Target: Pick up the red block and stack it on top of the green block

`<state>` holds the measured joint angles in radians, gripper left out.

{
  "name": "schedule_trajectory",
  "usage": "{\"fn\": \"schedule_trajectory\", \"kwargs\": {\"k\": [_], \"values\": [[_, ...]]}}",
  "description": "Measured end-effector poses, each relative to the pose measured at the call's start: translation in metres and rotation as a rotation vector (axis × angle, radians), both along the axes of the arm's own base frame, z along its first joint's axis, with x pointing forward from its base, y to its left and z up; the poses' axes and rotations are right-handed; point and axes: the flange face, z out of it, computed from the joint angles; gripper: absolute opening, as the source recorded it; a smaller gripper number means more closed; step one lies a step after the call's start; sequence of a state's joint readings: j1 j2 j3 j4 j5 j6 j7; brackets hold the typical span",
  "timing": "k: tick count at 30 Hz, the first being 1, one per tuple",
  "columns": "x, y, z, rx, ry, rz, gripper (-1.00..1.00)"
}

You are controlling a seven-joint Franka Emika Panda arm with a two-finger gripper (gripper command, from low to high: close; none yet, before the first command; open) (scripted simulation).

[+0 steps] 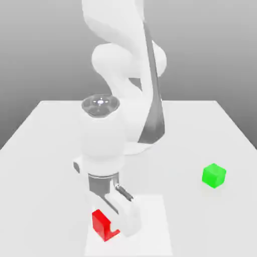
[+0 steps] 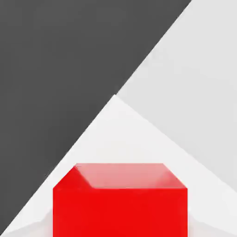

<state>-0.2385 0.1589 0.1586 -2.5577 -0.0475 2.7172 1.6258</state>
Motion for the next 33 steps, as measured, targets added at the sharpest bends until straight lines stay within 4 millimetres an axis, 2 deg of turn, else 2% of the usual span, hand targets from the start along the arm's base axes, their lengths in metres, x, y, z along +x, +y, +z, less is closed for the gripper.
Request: {"fn": "schedule_trajectory", "kwargs": {"k": [2, 3, 5, 7, 11, 14, 16, 18, 33], "values": [[-0.008, 0.05, 0.013, 0.014, -0.004, 0.043, -1.0], [-0.016, 0.085, 0.018, 0.02, -0.004, 0.085, -1.0], [-0.04, 0.147, 0.027, 0.03, -0.003, 0.162, -1.0], [-0.069, 0.195, 0.033, 0.035, 0.0, 0.217, -1.0], [-0.127, 0.249, 0.04, 0.03, 0.005, 0.258, -1.0], [-0.181, 0.285, 0.04, 0.015, 0.006, 0.312, -1.0], [-0.214, 0.3, 0.038, 0.001, 0.003, 0.346, -1.0], [-0.225, 0.304, 0.033, -0.01, -0.002, 0.356, -1.0], [-0.224, 0.301, -0.005, -0.042, -0.009, 0.357, -1.0]]}}
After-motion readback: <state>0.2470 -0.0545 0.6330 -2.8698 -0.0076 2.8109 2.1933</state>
